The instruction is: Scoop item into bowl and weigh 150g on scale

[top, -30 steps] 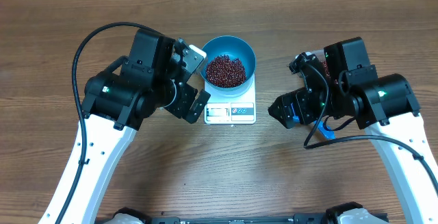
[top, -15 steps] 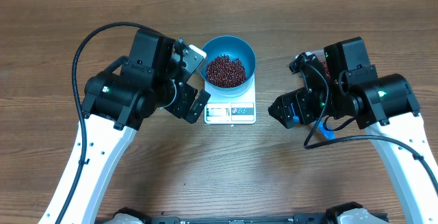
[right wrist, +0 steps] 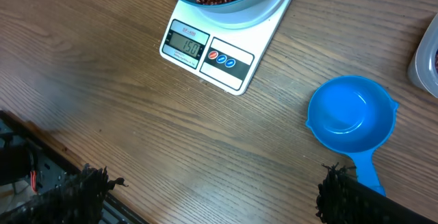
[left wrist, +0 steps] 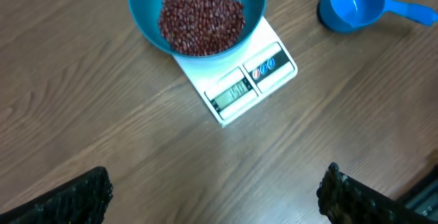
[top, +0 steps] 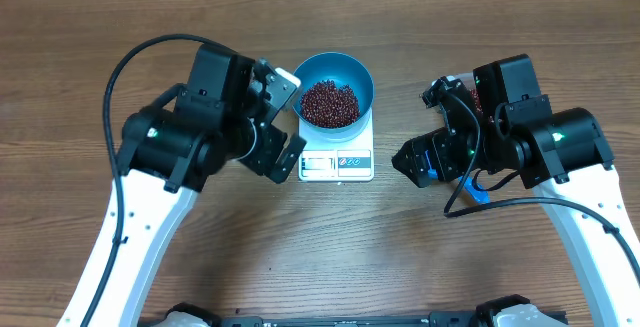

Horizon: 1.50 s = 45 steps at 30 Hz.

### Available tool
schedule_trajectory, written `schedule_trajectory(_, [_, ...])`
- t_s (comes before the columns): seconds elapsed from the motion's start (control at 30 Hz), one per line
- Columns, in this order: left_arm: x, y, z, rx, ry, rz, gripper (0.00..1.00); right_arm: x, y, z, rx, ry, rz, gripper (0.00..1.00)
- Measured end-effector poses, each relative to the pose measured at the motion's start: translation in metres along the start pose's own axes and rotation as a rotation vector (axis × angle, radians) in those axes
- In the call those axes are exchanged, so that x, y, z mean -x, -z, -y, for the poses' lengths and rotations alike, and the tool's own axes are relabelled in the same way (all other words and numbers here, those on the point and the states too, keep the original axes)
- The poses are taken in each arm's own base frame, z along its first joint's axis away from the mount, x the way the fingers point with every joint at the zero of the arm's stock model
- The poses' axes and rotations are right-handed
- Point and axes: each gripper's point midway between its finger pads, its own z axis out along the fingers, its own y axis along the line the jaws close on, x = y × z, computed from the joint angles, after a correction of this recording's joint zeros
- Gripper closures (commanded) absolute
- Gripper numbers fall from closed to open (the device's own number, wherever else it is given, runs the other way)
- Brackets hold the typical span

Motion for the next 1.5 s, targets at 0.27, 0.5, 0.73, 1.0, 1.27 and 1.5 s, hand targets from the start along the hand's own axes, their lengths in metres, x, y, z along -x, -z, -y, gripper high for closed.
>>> schedule_trajectory(0.27, [-0.060,0.085,0.015,0.093,0.096,0.381,0.00,0.000,0.000,0.000,0.000,0.001,0.002,0.00])
schedule_trajectory(0.5, [-0.128,0.037,0.009,0.122,0.296,0.522,0.00,0.001,0.001,0.000,0.000,0.001,0.004,0.00])
schedule_trajectory(0.73, [-0.128,-0.011,-0.007,0.116,0.409,0.680,0.00,0.001,0.001,0.000,0.000,0.002,0.003,0.00])
schedule_trajectory(1.0, [-0.129,-0.028,-0.032,0.146,0.582,0.848,0.00,0.001,0.001,0.000,0.000,0.001,0.003,0.00])
schedule_trajectory(1.27, [-0.120,-0.017,-0.048,0.174,0.618,1.007,0.00,0.001,0.001,0.000,0.000,0.001,0.003,0.00])
schedule_trajectory(1.5, [-0.128,-0.044,-0.051,0.162,0.643,0.999,0.00,0.001,0.001,0.000,0.000,0.001,0.004,0.00])
